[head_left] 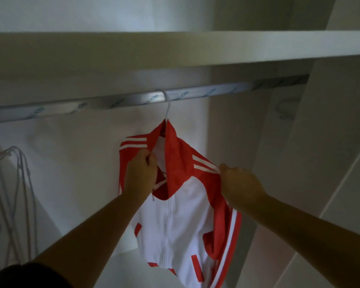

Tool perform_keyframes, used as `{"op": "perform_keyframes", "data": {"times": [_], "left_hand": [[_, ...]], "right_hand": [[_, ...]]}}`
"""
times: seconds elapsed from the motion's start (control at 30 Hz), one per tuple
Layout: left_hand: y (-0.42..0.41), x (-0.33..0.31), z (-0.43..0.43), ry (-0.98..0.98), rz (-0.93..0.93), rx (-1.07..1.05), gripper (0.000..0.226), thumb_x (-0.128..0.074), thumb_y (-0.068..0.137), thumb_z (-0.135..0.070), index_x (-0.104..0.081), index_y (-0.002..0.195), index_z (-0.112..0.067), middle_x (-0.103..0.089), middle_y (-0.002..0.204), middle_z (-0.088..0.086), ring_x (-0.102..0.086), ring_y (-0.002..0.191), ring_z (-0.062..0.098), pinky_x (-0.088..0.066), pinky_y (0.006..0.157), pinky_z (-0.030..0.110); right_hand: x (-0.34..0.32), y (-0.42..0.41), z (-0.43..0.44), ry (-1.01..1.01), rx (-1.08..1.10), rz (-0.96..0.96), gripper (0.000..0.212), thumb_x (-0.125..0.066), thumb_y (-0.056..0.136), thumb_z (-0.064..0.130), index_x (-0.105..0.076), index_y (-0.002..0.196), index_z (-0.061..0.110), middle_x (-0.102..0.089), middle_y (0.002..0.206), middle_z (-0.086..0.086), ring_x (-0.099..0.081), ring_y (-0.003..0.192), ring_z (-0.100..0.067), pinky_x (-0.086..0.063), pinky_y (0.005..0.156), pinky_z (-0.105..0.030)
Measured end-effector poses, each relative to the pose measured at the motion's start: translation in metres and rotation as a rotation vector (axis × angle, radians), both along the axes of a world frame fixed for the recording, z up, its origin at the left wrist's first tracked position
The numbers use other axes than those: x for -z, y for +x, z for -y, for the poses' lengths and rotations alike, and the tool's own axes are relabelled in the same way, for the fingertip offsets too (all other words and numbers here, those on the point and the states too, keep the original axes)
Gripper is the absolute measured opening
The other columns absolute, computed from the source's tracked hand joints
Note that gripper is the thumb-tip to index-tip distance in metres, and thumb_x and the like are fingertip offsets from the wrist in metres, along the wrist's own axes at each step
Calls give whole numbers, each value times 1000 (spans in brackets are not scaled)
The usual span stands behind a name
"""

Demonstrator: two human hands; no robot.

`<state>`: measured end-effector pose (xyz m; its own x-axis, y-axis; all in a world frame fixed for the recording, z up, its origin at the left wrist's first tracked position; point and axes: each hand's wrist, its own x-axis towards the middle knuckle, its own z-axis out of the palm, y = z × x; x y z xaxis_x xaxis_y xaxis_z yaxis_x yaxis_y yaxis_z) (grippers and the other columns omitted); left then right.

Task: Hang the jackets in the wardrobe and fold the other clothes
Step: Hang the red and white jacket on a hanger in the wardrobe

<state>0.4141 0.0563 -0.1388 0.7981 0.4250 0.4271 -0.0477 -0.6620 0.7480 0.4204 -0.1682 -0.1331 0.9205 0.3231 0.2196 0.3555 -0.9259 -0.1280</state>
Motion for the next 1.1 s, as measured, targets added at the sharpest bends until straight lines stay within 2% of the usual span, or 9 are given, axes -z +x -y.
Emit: {"op": "perform_keyframes", "data": {"times": [0.1,0.17,0.33,0.47,0.6,0.7,0.9,1.0,1.1], "left_hand": [[3,-7,-2,93,-14,-96,9,-51,91,-10,-57,89,-4,-56,89,10,-54,82,23,-45,69,26],[8,-10,1,142,-81,-128,23,-55,88,-13,-57,109,-4,-53,109,12,-54,98,26,-49,86,37],[12,-16,27,-111,-114,181,7,-48,97,-17,-54,95,-15,-60,87,-2,-56,83,16,-43,83,27],[2,-32,47,-294,-123,241,34,-35,101,-37,-51,125,-18,-55,97,-8,-54,90,13,-41,83,30],[6,-53,61,-114,-239,333,57,-51,97,-22,-24,147,-15,-52,128,6,-54,113,24,-41,89,28],[8,-61,72,18,-288,286,63,-51,97,-20,-17,149,-11,-49,135,14,-53,117,28,-39,88,26],[-21,-71,87,17,-357,246,74,-54,93,-18,-9,151,-20,-43,143,12,-51,122,32,-43,102,42],[-60,-70,101,28,-294,233,68,-55,92,-14,-19,149,-18,-35,150,10,-45,129,30,-42,105,45],[-116,-63,124,-88,-234,320,45,-52,93,-11,-40,136,-13,-51,133,9,-52,120,26,-48,97,41]], "right_hand": [[-2,-3,8,21,58,-2,18,-39,97,16,-50,111,11,-66,98,-7,-67,88,-26,-49,74,-31],[-3,-7,11,34,71,-8,20,-38,99,19,-50,113,12,-66,98,-5,-67,88,-25,-46,70,-28],[-1,-24,2,63,36,-43,18,-38,97,17,-50,110,10,-67,97,-8,-66,87,-29,-43,66,-30],[-9,-39,-4,101,33,-102,20,-39,97,16,-50,111,7,-66,101,-12,-66,89,-31,-40,66,-29],[-15,-50,-9,104,70,-132,23,-42,97,21,-50,113,7,-65,101,-11,-66,88,-29,-41,67,-29],[-18,-55,-9,111,72,-181,24,-45,98,25,-49,115,8,-65,101,-9,-66,85,-27,-52,71,-33],[-37,-89,9,240,-5,-323,29,-40,99,30,-49,121,12,-64,107,-9,-61,85,-23,-44,70,-27],[-44,-132,38,311,-41,-380,36,-42,98,31,-45,131,18,-61,117,-4,-58,91,-16,-41,73,-24],[-46,-183,75,359,-60,-406,33,-43,99,27,-49,130,19,-63,118,-2,-59,98,-14,-39,75,-20]]}}
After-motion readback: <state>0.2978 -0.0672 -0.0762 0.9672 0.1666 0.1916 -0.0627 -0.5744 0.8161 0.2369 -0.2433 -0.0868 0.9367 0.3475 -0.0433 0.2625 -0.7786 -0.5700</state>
